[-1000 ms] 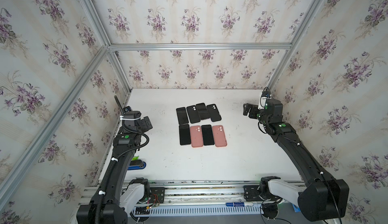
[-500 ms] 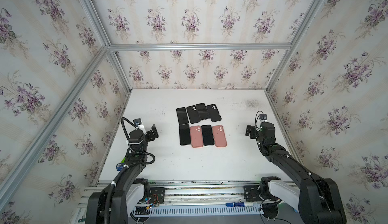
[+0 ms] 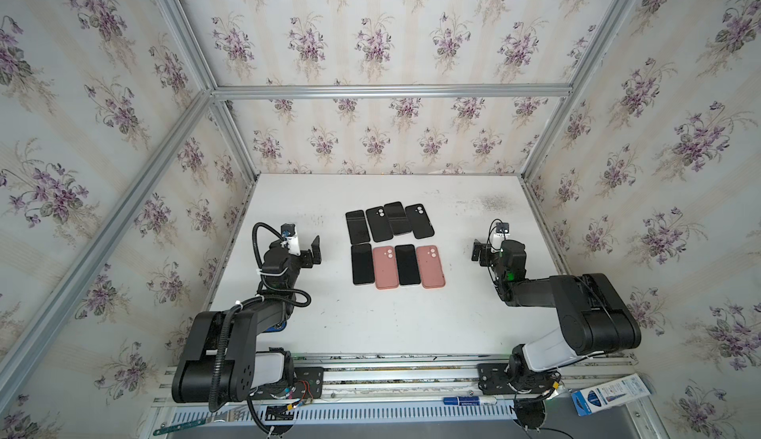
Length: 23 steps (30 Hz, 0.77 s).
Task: Take the phone out of the phone case
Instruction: Reset both arms
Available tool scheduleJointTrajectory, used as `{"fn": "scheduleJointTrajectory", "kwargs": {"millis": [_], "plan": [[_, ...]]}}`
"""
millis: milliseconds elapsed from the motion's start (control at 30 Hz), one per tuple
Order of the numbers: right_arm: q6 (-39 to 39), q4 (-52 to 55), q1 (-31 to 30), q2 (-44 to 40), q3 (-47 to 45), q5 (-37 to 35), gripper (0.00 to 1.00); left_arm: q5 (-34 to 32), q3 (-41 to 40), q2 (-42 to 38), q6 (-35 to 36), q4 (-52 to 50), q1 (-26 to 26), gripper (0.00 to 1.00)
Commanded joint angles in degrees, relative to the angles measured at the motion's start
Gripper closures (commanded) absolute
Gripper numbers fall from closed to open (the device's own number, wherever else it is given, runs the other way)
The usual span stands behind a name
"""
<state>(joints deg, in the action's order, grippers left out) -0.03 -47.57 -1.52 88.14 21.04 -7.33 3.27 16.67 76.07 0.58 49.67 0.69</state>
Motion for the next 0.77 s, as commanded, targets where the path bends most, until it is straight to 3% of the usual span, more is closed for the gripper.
{"fn": "scheduleJointTrajectory", "kwargs": {"millis": [0,200,400,500,600,733], "plan": [[-0.7,-7.4,-0.1,0.9,0.1,0.9,0.00,0.8,0.4,0.1,1.3,2.6,0.0,0.00],[0.0,-7.4,0.0,-0.4,-1.2,-0.8,0.00,-4.7,0.3,-0.1,1.2,2.5,-1.7,0.00],[-0.7,-14.8,-0.2,0.5,-4.3,0.3,0.00,-5.1,0.1,-0.2,1.3,2.7,-1.9,0.00],[-2.7,-10.3,-0.1,0.4,-2.0,5.8,0.00,-5.1,0.1,-0.2,1.2,2.7,-1.9,0.00],[-1.4,-4.7,0.5,0.2,0.8,5.2,0.00,-5.1,0.1,-0.2,1.3,2.6,-1.9,0.00],[-1.5,-11.8,0.5,0.1,-3.0,4.5,0.00,-5.0,0.1,-0.2,1.3,2.7,-1.9,0.00]]}}
